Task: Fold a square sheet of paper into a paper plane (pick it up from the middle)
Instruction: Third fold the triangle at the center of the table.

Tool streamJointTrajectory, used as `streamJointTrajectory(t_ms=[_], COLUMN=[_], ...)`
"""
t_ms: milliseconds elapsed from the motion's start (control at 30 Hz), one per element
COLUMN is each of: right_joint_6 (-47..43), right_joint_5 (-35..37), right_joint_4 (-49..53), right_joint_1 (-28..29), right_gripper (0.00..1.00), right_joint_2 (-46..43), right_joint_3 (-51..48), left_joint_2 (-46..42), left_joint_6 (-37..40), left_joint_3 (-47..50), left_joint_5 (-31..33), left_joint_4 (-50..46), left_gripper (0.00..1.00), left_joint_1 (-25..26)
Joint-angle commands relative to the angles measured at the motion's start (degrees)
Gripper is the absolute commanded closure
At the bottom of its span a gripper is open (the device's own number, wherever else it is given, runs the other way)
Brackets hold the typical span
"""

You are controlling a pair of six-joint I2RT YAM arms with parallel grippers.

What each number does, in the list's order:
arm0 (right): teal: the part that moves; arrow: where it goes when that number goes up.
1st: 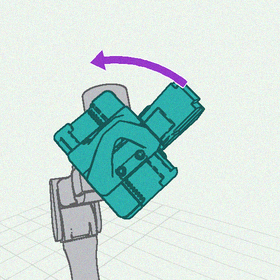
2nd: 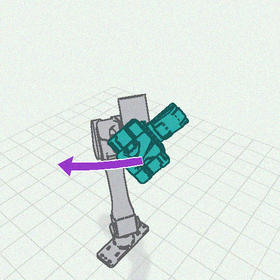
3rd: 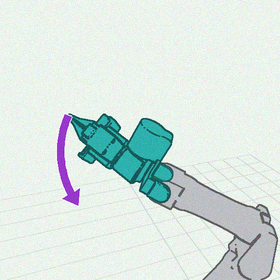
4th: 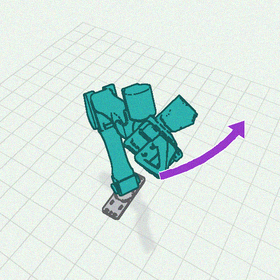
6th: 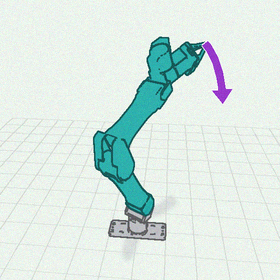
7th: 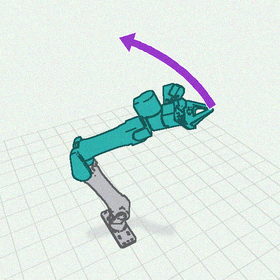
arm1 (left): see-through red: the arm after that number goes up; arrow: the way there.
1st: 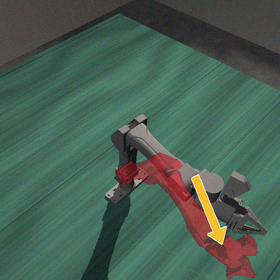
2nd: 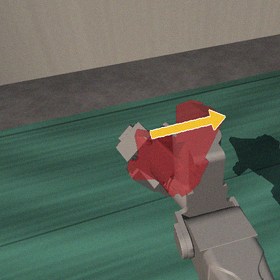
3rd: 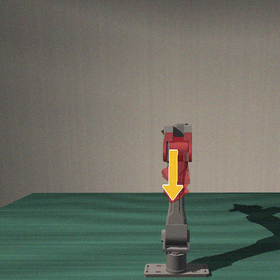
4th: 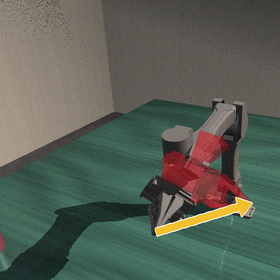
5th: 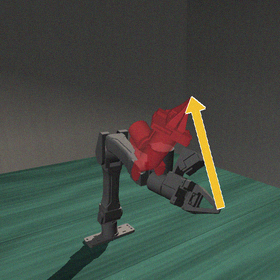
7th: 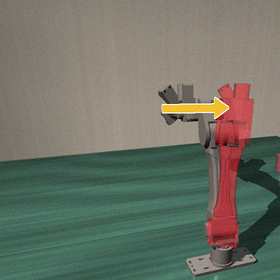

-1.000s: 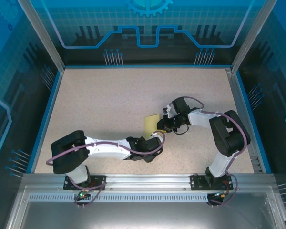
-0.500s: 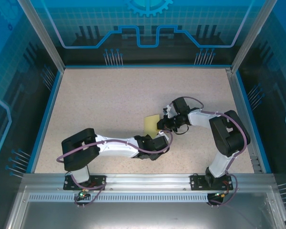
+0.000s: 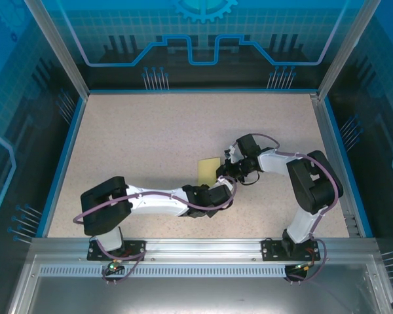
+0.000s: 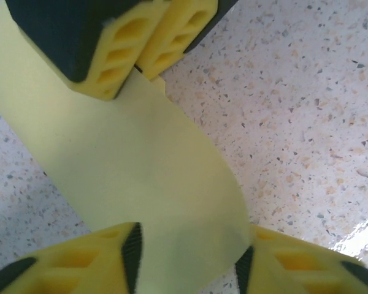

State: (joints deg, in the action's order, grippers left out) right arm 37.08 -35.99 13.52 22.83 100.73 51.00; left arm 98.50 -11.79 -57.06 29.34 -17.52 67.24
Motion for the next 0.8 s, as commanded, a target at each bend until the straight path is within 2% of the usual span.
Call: streamJointTrajectory(t_ms=[0, 233, 400, 767], right_joint_6=[-1.0, -1.5, -1.7, -3.0], right_joint_5=[0.2, 0.2, 0.3, 0.9], right_joint_4=[2.1, 2.8, 3.1, 5.1], right_joint_1=[-0.8, -0.9, -0.9, -1.6], right_gripper=[0.83, 0.83, 0.82, 0.76], right_joint_2=[0.7, 0.6, 0.4, -1.2], right_joint_3=[1.5, 1.7, 1.8, 2.5], left_joint_2=[-1.7, -2.0, -3.1, -7.5], left_joint_6=[-0.8, -2.0, -2.4, -4.1], left_joint_3=[0.6, 0.9, 1.8, 5.9], left_joint_5=[1.0, 1.2, -0.9, -16.1], left_joint_4=[0.6, 0.2, 0.9, 5.6], left_gripper=[0.64, 0.88, 1.0, 1.0], left_joint_1=[0.3, -0.1, -1.6, -8.3])
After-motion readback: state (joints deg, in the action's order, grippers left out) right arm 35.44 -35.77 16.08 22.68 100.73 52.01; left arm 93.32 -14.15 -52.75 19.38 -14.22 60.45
